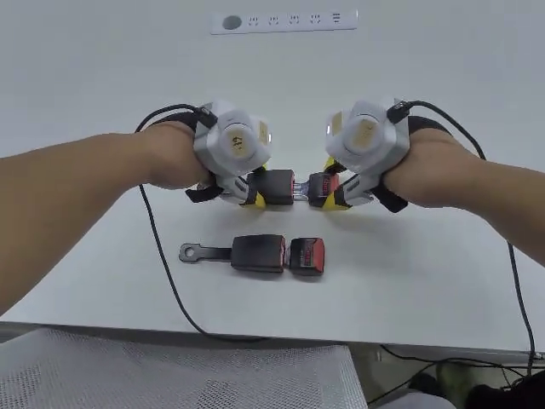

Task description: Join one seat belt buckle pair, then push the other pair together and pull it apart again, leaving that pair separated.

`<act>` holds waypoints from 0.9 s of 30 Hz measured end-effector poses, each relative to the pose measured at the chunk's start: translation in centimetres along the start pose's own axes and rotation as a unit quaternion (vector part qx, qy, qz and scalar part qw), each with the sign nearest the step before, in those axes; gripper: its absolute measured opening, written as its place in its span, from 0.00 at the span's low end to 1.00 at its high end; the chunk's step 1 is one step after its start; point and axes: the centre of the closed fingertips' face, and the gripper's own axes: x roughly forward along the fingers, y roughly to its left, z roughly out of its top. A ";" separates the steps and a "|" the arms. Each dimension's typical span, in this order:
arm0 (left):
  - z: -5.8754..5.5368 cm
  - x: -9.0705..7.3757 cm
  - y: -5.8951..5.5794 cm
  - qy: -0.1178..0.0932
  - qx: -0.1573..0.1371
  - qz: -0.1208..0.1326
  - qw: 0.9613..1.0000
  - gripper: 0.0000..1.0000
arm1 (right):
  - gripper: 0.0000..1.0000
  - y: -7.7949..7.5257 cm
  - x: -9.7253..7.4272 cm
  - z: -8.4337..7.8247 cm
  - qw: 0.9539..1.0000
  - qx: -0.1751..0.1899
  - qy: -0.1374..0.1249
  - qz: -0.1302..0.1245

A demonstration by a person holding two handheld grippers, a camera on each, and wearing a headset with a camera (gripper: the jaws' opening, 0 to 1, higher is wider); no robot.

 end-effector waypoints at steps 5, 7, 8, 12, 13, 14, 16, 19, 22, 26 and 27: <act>0.0 0.0 0.0 -0.002 -0.001 0.001 1.000 0.32 | 0.29 0.0 0.1 0.1 1.000 0.004 0.001 -0.005; 0.0 0.0 0.0 -0.002 -0.003 0.002 1.000 0.31 | 0.29 -0.1 0.1 0.2 1.000 0.005 0.002 -0.005; 0.0 0.0 0.0 -0.002 -0.003 0.002 1.000 0.31 | 0.29 -0.1 0.1 0.2 1.000 0.005 0.002 -0.005; 0.0 0.0 0.0 0.000 -0.001 0.001 1.000 0.31 | 0.29 -0.1 0.3 0.4 1.000 0.004 0.001 -0.005; 0.0 0.0 0.0 0.001 -0.001 0.001 1.000 0.31 | 0.29 -0.1 0.3 0.4 1.000 0.004 0.001 -0.005; 0.0 0.0 0.0 0.000 0.000 0.000 1.000 0.31 | 0.29 -0.1 0.4 0.7 1.000 0.006 -0.004 -0.005; 0.0 0.0 0.0 0.000 0.001 -0.001 1.000 0.31 | 0.29 -0.1 0.8 1.2 1.000 0.008 -0.004 -0.005; 0.0 0.0 0.0 0.000 -0.001 -0.001 1.000 0.31 | 0.29 -0.2 1.0 1.5 1.000 0.013 -0.007 -0.009; 0.0 0.0 0.0 0.004 -0.003 -0.001 1.000 0.31 | 0.29 -0.3 1.1 1.6 1.000 0.017 -0.008 -0.012; 0.0 0.0 0.0 0.004 0.000 -0.002 1.000 0.31 | 0.29 -0.3 1.1 1.7 1.000 0.018 -0.012 -0.012; 0.0 0.0 0.0 0.003 -0.001 -0.002 1.000 0.31 | 0.29 -0.3 1.1 1.7 1.000 0.017 -0.010 -0.012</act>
